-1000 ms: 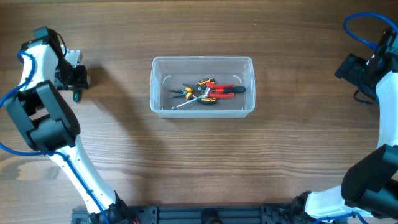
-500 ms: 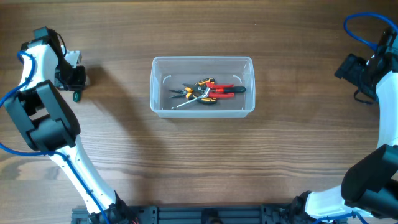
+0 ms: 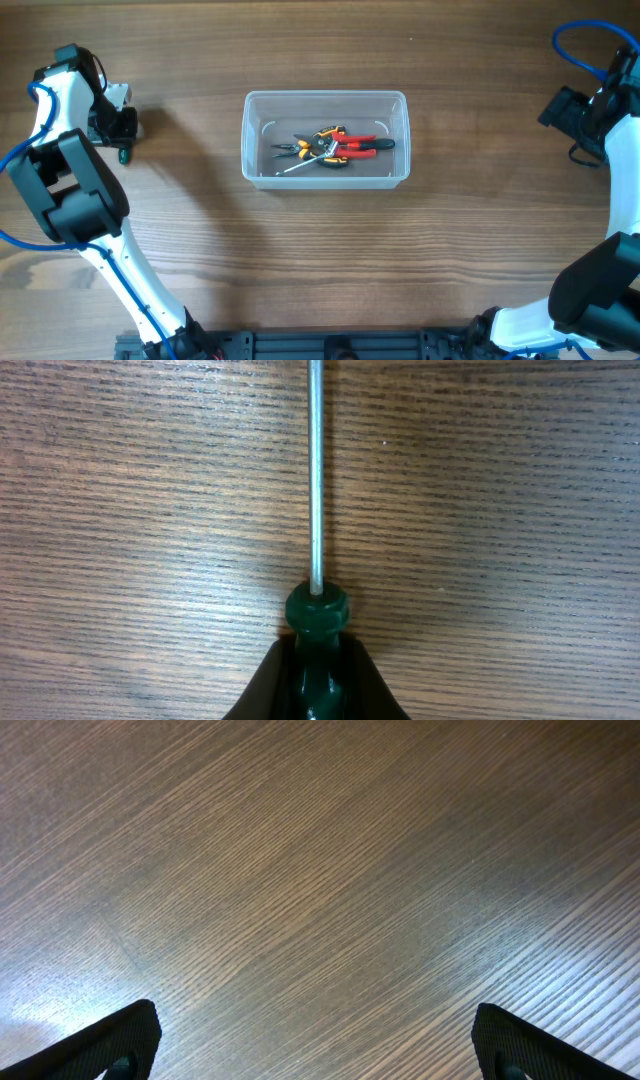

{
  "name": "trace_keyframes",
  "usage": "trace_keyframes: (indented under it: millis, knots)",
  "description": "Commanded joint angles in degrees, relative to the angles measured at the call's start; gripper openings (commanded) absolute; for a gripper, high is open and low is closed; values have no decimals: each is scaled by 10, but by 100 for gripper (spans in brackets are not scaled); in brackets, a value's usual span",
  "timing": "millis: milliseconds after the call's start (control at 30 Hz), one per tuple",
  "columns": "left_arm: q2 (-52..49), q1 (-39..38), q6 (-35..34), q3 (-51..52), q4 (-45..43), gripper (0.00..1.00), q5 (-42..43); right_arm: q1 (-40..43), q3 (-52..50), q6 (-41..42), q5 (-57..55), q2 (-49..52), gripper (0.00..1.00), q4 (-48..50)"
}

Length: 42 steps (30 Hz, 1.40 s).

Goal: Pack container
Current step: 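Lift the green screwdriver and carry it over the container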

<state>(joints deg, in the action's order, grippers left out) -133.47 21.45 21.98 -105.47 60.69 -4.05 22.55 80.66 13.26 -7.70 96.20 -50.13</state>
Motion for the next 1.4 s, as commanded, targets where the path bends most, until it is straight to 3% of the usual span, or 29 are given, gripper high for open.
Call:
trace_keyframes:
  millis: [0,167,400,833,1100,1367]
  knots:
    - [-9,0,-4,14,4,4,-16,-2,-3,7,1,0,100,0]
    - [0,-13,-59,-11,15,4,-11,-2,-3,6,1,0,100,0]
    - [60,-68,-59,-51,35,4,13,-2,-3,7,1,0,100,0]
    - [281,-310,26,-94,26,4,34,-2,-3,7,1,0,100,0]
    - [276,-421,92,-88,84,4,131,-2,-3,7,1,0,100,0]
    - [235,-454,98,-88,94,4,150,-2,-3,7,1,0,100,0]
